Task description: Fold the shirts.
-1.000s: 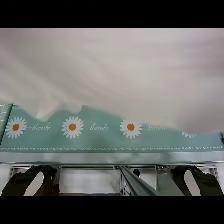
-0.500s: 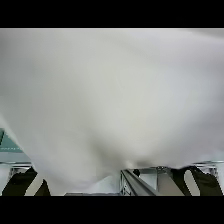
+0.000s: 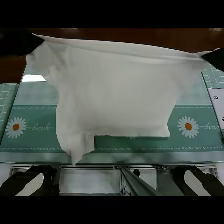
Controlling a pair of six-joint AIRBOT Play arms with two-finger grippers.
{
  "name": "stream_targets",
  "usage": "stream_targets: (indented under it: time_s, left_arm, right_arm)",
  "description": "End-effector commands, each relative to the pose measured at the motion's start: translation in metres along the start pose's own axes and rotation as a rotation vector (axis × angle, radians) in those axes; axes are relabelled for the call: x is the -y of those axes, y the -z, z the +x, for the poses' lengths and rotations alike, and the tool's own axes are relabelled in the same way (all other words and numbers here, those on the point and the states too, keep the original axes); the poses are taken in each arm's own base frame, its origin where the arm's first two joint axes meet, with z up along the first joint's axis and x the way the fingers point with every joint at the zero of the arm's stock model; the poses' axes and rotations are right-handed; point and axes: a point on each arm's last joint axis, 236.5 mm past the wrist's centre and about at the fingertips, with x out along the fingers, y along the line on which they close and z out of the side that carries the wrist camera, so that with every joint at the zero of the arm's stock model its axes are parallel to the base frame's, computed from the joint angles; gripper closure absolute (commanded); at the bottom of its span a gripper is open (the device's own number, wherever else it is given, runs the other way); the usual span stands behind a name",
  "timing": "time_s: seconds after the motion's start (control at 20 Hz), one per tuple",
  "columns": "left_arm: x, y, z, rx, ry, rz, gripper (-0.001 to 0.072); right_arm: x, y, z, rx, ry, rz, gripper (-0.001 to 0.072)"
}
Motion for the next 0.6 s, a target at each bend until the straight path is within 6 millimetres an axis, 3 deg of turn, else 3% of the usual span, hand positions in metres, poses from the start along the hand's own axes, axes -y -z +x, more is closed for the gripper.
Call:
stream_targets:
  time_s: [0.0,0.15,0.35,0.4,0.45,0.5,0.55]
  left_arm:
    - [-0.028,0.007,0.075,0.008,-0.024,-0.057,0.0676]
    - [-0.048,0.038,0.119,-0.079,-0.042,-0.093,0.0675]
    - [-0.075,0.075,0.159,-0.169,-0.069,-0.151,0.0674]
    - [-0.079,0.083,0.165,-0.191,-0.074,-0.173,0.0625]
    - [-0.081,0.093,0.168,-0.224,-0.074,-0.184,0.0277]
    - [-0.084,0.101,0.167,-0.259,-0.079,-0.188,0.0010]
    - [-0.092,0.110,0.160,-0.306,-0.094,-0.181,0.0002]
  right_arm:
    - [0.031,-0.016,0.082,-0.067,-0.086,0.148,0.0676]
    - [0.048,-0.019,0.140,-0.090,-0.160,0.264,0.0676]
    - [0.075,-0.006,0.210,-0.071,-0.128,0.405,0.0675]
    - [0.077,0.000,0.221,-0.082,-0.132,0.453,0.0578]
    - [0.078,0.007,0.228,-0.102,-0.145,0.484,0.0244]
    - [0.076,0.013,0.230,-0.129,-0.159,0.494,0.0077]
    - [0.079,0.019,0.226,-0.159,-0.165,0.476,0.0090]
